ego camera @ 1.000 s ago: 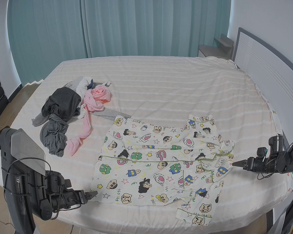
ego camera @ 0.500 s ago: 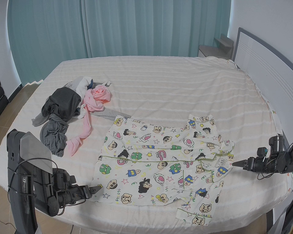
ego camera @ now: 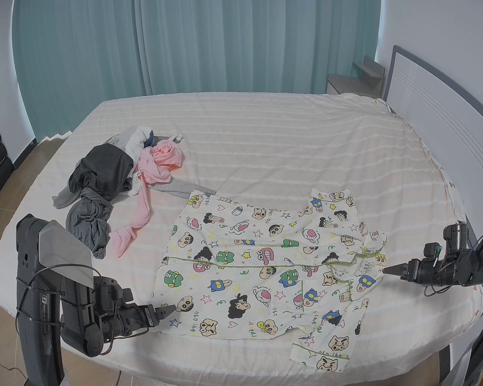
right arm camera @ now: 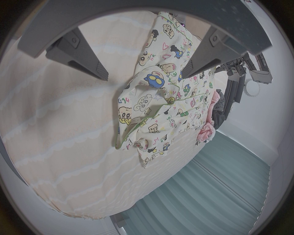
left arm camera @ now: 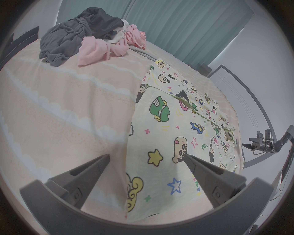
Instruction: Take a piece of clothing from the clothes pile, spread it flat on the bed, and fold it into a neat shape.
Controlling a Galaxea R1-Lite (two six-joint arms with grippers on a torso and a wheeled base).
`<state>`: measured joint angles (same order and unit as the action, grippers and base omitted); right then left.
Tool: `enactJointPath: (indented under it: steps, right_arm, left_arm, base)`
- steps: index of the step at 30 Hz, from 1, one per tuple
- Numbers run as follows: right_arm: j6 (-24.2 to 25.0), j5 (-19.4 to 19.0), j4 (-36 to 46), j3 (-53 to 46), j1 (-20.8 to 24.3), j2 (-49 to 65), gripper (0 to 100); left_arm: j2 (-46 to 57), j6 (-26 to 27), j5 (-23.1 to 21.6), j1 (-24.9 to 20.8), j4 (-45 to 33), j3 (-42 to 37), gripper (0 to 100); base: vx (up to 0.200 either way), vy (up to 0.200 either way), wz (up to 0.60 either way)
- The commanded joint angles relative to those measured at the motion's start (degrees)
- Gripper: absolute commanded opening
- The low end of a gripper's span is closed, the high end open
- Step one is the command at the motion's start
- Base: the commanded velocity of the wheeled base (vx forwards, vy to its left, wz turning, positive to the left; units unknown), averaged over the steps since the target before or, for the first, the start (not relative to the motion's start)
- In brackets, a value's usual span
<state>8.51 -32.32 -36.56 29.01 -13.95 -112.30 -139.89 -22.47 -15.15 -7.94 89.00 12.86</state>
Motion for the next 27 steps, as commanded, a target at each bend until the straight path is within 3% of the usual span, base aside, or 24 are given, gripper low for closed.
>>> enactJointPath:
  steps: [1,3,4,21,27]
  right_arm:
    - [0.0,0.0,0.0,0.0,0.1,0.2,100]
    - [0.1,0.0,0.0,-0.1,0.1,0.2,100]
    - [0.1,0.0,0.0,-0.1,0.1,0.2,100]
    - [-0.2,0.1,0.3,0.0,-1.3,-0.6,100]
    - [-4.7,0.1,2.2,-1.2,-1.4,-1.7,100]
  left_arm:
    - [-0.4,0.0,0.0,-0.6,1.0,0.3,100]
    - [-0.4,0.0,0.0,-0.9,1.0,0.3,100]
    - [-0.4,0.0,0.0,-0.9,1.0,0.3,0]
    - [-0.2,0.9,0.4,-1.2,1.0,-4.6,0]
    - [0.8,0.8,0.4,-0.1,1.0,-6.5,0]
  base:
    - [0.000,0.000,0.00]
    - [0.000,0.000,0.00]
    - [0.000,0.000,0.00]
    - [0.000,0.000,0.00]
    - [0.000,0.000,0.00]
